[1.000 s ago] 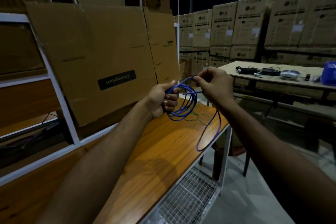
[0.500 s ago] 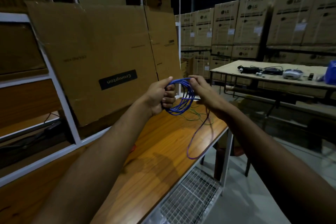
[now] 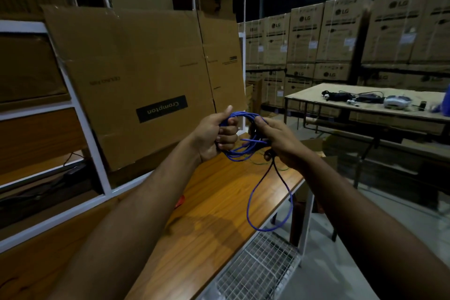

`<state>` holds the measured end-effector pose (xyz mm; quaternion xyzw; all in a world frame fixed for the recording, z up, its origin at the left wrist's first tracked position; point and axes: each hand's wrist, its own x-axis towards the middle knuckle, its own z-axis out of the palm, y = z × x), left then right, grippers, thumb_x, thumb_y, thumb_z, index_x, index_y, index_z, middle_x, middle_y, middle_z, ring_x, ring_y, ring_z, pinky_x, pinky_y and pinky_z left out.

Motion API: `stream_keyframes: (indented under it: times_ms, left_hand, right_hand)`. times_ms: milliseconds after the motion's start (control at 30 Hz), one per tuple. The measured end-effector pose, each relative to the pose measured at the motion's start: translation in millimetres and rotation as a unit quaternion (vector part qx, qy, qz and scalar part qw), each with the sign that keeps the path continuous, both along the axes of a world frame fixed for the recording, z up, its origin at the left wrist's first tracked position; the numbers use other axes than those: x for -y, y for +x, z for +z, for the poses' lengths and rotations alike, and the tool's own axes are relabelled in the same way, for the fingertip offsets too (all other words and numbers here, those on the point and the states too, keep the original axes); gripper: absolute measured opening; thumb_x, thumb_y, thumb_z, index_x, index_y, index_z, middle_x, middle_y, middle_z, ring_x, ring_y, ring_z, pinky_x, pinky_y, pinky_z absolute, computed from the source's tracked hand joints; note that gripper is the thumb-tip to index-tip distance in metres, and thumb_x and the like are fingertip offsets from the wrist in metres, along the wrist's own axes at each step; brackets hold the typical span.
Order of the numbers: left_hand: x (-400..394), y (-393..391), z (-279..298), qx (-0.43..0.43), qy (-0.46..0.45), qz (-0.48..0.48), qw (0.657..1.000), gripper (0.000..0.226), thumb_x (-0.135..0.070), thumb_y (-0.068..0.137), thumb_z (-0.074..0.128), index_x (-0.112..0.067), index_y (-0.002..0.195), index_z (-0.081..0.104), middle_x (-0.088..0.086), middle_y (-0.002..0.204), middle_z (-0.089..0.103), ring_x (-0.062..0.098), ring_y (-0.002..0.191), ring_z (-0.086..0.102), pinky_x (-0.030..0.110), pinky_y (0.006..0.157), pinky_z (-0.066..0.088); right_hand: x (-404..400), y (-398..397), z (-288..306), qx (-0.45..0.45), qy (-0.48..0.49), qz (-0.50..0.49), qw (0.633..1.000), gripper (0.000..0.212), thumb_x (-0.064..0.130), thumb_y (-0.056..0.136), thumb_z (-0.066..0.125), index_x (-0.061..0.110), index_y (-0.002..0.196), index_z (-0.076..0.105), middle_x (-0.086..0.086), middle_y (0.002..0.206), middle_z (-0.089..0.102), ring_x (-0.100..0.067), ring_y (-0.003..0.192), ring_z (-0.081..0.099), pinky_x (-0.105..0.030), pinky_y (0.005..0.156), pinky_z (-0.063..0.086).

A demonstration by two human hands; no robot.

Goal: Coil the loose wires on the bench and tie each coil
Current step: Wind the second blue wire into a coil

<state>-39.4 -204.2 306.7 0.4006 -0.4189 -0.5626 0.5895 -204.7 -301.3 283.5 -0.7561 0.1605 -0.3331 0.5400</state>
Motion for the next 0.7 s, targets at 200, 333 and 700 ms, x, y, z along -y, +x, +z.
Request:
stream_keyframes:
  times_ms: [200,333,700]
  left_hand:
    - [1.0,1.6,-6.5,0.009,0.036,-0.015,0.999,0.042,-0.045,0.104,0.033,-0.019,0.072,0.04,-0.009,0.047,0.025,0.003,0.034,0.021,0.018,0.034,0.016]
    - [1.1,-3.7,-3.5,-0.006,0.033,-0.023,0.999,0.042,-0.044,0.105,0.032,-0.019,0.073,0.04,-0.01,0.046,0.028,0.003,0.033,0.023,0.017,0.033,0.018]
    - [0.0,16.5,15.2,-0.113,-0.063,0.111,0.985,0.043,-0.041,0.106,0.033,-0.021,0.068,0.038,-0.009,0.044,0.024,0.005,0.032,0.02,0.019,0.033,0.014]
  right_hand:
    - [12.7,4.9,2.4,-0.02,-0.004,-0.032,0.999,0.047,0.045,0.105,0.039,0.009,0.11,0.068,-0.017,0.079,0.074,-0.052,0.064,0.059,-0.031,0.047,0.041]
    - [9.1,13.1,4.8,0.013,0.021,-0.113,0.993,0.045,0.042,0.106,0.036,0.01,0.107,0.067,-0.029,0.087,0.071,-0.034,0.047,0.058,-0.022,0.038,0.034]
    - [18.2,-13.8,-11.6,-0.082,0.003,0.013,0.997,0.023,0.026,0.1,0.057,0.009,0.108,0.07,-0.001,0.086,0.074,-0.013,0.07,0.06,-0.023,0.059,0.043]
